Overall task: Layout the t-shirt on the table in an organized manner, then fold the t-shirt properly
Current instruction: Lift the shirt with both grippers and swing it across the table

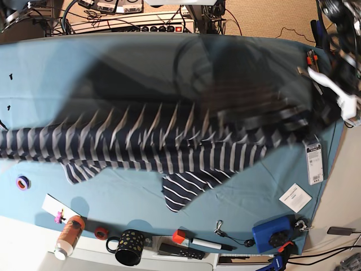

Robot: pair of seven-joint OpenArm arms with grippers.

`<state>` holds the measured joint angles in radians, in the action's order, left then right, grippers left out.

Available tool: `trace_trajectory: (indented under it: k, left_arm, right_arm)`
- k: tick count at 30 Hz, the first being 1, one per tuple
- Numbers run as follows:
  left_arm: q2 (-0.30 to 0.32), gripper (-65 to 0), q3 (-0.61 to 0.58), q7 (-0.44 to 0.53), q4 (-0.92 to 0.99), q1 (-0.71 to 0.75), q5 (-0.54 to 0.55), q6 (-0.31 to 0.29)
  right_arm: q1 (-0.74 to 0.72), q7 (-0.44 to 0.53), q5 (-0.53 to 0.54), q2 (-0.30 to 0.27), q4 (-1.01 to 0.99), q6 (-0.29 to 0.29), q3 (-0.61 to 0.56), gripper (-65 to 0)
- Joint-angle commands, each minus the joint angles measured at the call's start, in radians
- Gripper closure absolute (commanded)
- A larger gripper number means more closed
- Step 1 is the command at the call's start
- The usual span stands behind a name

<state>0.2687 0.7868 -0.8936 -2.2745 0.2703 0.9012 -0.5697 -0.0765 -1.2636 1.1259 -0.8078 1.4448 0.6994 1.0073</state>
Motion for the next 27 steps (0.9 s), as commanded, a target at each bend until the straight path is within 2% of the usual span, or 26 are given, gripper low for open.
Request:
trace_trajectory:
  k: [1,4,8,12,14,18,21,25,27]
  left_arm:
    - [0.029,0.0,0.007,0.041,0.008,-0.026,-0.021,0.022]
    - [0.076,0.0,0.007,0.065,0.075,-0.1,-0.035,0.024]
    - [0.129,0.0,-0.046,0.064,0.183,-0.22,-0.035,0.024]
    - [0.164,0.0,-0.179,0.067,0.313,-0.359,-0.055,0.028]
    - [0.164,0.0,-0.259,0.1,0.381,-0.444,-0.118,0.032]
    - [0.164,0.0,-0.418,0.155,0.517,-0.658,-0.246,0.081]
    - [0.163,0.0,-0.525,0.154,0.64,-0.838,-0.313,0.08]
    - [0.164,0.0,-0.647,0.154,0.895,-1.1,-0.356,0.08]
    - [0.164,0.0,-0.679,0.153,1.021,-1.229,-0.356,0.08]
  right_arm:
    - [-0.038,0.074,-0.043,-0.055,0.014,-0.025,-0.036,0.0]
    - [-0.134,0.163,-0.211,-0.088,0.013,-0.089,-0.212,0.0]
    - [-0.297,0.246,-0.345,-0.098,0.013,-0.141,-0.474,0.0]
    - [-0.489,0.297,-0.509,-0.063,-0.039,-0.212,-0.703,0.0]
    - [-0.588,0.326,-0.528,-0.035,-0.126,-0.227,-0.781,0.0]
    - [-0.781,0.422,-0.541,0.046,-0.357,-0.237,-0.863,0.0]
    - [-0.909,0.495,-0.595,0.105,-0.507,-0.236,-0.876,0.0]
    - [-1.084,0.578,-0.672,0.163,-0.647,-0.241,-0.875,0.0]
    - [-1.17,0.587,-0.687,0.175,-0.681,-0.263,-0.875,0.0]
